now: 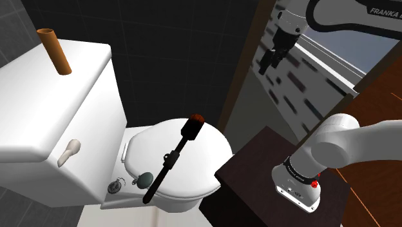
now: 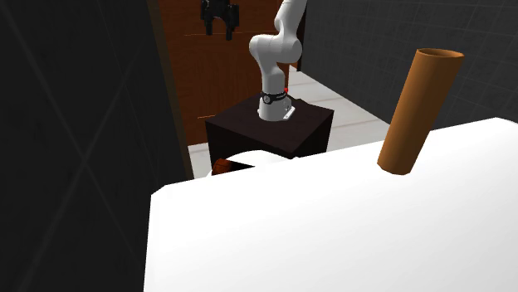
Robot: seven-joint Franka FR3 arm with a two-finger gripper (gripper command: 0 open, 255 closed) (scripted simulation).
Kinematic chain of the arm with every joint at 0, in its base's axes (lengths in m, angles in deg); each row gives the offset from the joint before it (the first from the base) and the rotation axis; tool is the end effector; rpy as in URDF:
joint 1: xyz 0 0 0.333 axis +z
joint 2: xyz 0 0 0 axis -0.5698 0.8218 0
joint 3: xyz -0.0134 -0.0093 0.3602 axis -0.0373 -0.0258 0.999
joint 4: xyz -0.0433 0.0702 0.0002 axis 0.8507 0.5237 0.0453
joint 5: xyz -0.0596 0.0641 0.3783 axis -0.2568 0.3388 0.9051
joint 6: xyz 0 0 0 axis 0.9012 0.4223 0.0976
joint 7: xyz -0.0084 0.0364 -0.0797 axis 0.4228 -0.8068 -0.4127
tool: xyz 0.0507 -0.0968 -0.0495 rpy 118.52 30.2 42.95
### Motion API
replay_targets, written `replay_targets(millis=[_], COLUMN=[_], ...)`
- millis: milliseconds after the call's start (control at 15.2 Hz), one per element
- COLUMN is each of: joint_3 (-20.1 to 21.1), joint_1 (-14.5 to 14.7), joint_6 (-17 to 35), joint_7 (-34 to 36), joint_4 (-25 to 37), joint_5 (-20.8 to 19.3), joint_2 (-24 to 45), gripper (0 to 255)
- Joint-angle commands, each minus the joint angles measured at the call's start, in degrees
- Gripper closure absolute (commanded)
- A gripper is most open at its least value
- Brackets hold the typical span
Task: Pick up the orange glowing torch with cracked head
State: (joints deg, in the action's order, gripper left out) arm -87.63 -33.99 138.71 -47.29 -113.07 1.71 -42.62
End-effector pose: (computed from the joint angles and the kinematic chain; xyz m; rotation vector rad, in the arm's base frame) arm 0.2832 -0.0115 0.5960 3.0550 -0.0620 0.1306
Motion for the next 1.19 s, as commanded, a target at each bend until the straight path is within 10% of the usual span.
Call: replay_targets(millis=[0, 1122], joint_3=[0.0, 21.9], joint_1=[0.0, 0.6], joint_6=[0.0, 22.2], joint_7=[0.0, 40.4], joint_4=[0.0, -16.0], joint_5=[0.0, 16.2], joint_2=[0.0, 8.0], gripper=[0, 0])
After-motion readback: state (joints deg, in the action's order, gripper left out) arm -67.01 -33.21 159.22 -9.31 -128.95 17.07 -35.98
